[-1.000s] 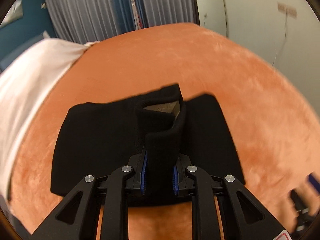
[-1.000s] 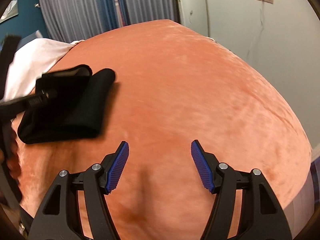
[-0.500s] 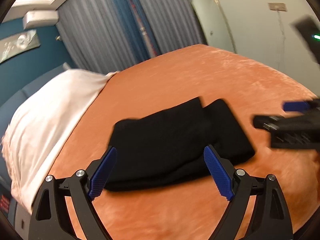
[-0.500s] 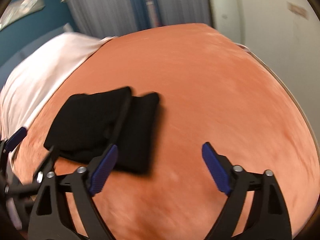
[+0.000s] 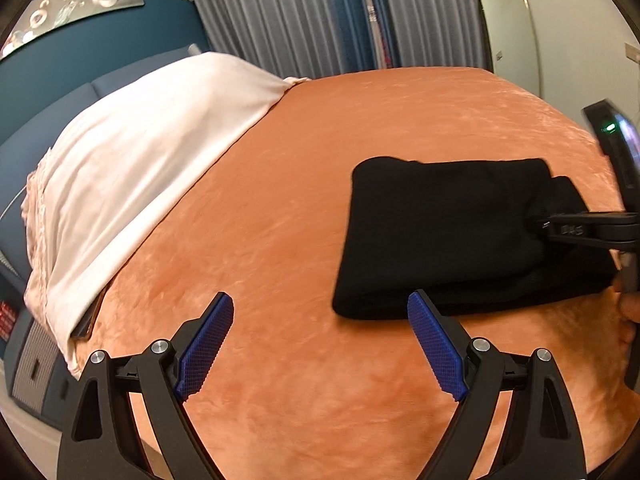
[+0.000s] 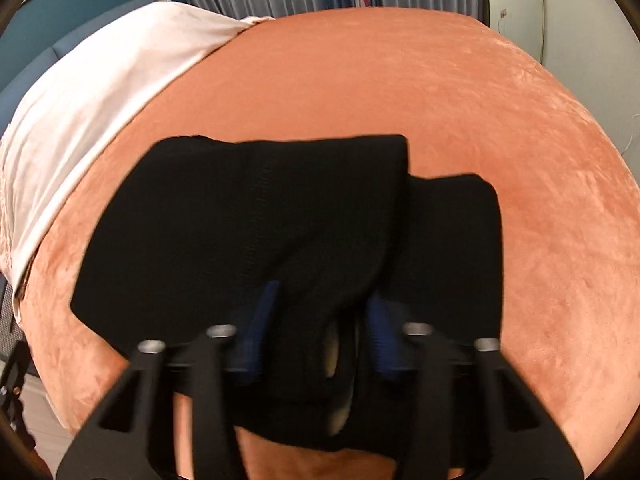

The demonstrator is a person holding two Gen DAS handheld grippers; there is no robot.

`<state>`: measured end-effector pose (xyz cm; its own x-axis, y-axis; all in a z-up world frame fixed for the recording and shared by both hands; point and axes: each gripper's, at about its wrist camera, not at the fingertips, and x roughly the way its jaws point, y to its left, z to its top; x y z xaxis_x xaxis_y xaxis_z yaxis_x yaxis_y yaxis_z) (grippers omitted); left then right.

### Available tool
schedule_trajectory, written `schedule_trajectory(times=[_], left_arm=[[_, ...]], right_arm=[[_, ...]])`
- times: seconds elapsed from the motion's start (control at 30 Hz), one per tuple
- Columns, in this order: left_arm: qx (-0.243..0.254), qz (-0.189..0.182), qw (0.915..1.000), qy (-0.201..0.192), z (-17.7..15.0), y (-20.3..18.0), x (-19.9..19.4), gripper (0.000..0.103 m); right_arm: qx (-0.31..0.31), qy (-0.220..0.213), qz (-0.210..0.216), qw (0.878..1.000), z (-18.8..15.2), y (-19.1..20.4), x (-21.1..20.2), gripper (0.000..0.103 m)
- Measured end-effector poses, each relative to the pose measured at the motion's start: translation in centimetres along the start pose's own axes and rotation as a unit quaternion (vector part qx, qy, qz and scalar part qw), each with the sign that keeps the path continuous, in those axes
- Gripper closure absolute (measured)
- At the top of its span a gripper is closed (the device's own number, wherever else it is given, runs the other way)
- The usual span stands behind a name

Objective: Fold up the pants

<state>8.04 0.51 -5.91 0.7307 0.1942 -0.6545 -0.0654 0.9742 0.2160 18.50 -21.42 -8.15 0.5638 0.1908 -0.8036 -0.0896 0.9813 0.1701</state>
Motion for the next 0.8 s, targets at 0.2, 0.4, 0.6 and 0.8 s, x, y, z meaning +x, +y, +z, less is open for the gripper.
schedule_trajectory(times=[0.2,0.4,0.6,0.8], left_arm=[[-0.013,-0.001,0.9997,0.019,-0.6,1.4,0.9,0.016],[-0.020,0.003,0.9993,0.031,-1.1,2.1,1.5,0.016],[-0.029,-0.013,0.9983,0.049,-1.4,1.9,2.4,0.016],[-0.038,-0.021,0.9971,0.062,-1.7,1.9,2.7,0.016]], right_arm=[[0.041,-0.044,0.047,0.997,1.5,-1.5,-4.6,0.089],[0.066,-0.054,0.002,0.996,-0.2,-5.6,-6.0,0.090],[0.127,-0.029,0.054,0.990,-2.9,-9.0,-3.5,0.079],[0.162,-0.056,0.071,0.983,-4.5,-11.1,-6.9,0.077]])
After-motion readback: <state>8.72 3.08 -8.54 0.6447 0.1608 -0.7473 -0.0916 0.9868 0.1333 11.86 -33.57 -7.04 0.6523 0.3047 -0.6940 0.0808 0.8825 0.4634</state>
